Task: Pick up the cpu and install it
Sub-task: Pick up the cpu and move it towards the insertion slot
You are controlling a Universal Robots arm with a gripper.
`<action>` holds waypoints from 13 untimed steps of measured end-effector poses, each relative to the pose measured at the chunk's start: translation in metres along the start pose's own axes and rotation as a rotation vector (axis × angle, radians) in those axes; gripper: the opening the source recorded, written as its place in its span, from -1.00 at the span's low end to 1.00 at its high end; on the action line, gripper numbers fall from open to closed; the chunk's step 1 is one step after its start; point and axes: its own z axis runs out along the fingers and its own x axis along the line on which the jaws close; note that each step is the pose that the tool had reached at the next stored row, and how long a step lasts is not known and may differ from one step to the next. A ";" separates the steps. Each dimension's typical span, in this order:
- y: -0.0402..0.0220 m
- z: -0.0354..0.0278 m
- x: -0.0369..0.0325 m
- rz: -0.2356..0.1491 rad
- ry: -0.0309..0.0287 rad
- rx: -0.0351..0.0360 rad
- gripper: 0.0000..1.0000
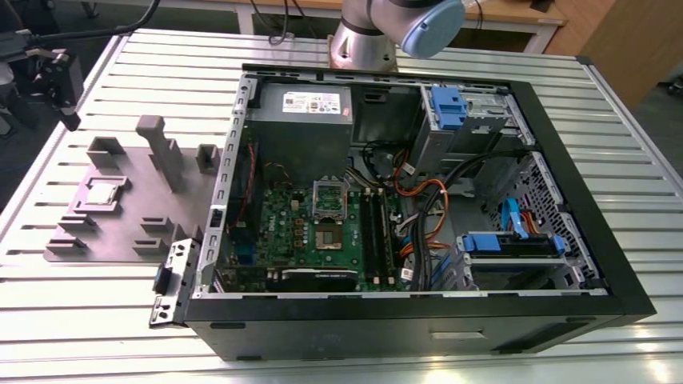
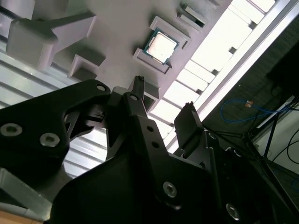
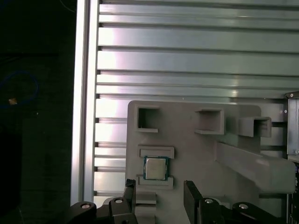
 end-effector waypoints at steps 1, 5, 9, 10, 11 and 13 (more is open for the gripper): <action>-0.0005 0.0018 0.0000 0.000 0.0000 0.0000 0.07; -0.0039 0.0091 -0.0006 -0.001 -0.0002 0.0001 0.07; -0.0044 0.0138 -0.0035 -0.002 -0.0001 0.0001 0.07; -0.0044 0.0138 -0.0035 -0.002 -0.0001 0.0003 0.07; -0.0045 0.0137 -0.0035 -0.002 0.0000 0.0003 0.07; -0.0045 0.0138 -0.0036 -0.003 0.0000 0.0019 0.07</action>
